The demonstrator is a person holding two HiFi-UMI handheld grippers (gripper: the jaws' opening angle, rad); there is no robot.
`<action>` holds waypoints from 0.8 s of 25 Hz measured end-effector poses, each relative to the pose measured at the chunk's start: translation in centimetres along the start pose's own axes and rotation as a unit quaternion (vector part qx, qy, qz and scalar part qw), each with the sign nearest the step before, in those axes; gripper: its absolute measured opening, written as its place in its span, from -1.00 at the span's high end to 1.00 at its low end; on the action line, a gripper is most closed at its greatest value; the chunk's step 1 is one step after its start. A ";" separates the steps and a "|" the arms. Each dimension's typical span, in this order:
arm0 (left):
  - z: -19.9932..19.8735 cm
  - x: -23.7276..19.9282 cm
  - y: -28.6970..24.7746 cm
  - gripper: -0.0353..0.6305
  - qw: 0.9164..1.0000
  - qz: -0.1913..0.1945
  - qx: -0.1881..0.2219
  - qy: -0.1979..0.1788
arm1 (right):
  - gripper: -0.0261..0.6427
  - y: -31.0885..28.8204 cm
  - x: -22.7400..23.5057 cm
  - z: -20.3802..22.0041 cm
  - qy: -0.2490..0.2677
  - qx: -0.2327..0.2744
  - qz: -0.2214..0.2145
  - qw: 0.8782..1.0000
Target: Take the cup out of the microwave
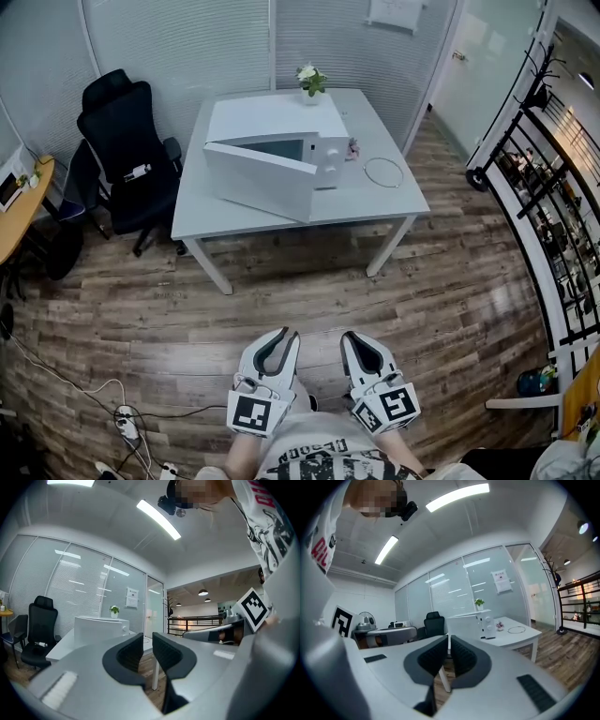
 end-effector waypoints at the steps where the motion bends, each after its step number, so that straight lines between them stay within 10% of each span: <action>1: -0.1 -0.6 -0.6 0.69 1.000 0.000 0.000 0.001 | 0.85 -0.7 0.3 -0.1 0.000 0.000 0.000 1.000; 20: -2.6 -9.3 -8.7 0.69 1.000 0.023 -0.005 -0.004 | 0.85 -10.8 3.0 -1.8 0.000 -0.002 0.021 1.000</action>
Point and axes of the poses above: the fingertips, and each gripper's own axes: y backward along the fingers, x to its right, z out of its underside, the point moved 8 cm from there along y, backward along the fingers, and after that the axes turned 6 degrees about y, right-handed, at the moved point
